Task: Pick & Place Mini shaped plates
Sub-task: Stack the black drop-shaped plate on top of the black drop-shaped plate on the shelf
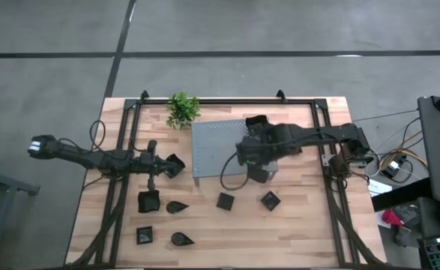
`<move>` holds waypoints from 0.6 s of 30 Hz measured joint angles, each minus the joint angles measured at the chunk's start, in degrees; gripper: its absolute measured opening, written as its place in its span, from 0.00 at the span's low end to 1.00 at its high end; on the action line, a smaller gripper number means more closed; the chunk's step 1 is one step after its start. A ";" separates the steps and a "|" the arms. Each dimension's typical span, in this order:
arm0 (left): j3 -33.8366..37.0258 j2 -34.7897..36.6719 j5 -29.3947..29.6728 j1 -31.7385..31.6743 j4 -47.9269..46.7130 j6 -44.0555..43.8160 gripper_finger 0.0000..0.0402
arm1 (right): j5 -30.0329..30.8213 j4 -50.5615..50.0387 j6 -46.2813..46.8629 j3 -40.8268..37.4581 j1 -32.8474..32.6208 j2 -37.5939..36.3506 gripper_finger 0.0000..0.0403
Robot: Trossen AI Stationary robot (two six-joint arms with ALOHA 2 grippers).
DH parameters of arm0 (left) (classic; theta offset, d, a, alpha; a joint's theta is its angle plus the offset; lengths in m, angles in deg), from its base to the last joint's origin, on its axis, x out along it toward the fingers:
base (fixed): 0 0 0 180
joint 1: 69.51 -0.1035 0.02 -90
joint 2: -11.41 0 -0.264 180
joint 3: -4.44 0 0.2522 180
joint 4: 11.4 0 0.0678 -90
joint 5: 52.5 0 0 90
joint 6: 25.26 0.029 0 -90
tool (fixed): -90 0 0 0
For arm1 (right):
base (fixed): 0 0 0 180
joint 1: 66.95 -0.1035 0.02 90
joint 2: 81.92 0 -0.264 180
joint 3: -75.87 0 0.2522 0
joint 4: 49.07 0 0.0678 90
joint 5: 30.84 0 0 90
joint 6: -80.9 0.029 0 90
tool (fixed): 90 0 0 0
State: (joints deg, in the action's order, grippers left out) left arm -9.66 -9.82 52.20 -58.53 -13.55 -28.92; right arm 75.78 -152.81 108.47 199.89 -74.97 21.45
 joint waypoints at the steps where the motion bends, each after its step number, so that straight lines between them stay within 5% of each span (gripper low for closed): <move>1: 0.00 0.00 -0.02 0.00 -0.08 0.00 0.00 | -0.17 -0.07 -0.57 0.31 0.34 0.00 0.02; 18: 0.00 -0.02 -0.01 0.00 -0.17 0.00 0.00 | -4.68 -0.02 -6.95 7.42 4.81 8.67 0.02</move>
State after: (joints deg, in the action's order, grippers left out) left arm -9.66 -9.85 52.19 -58.53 -13.72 -28.92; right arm 71.10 -152.83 101.52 207.31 -70.16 30.12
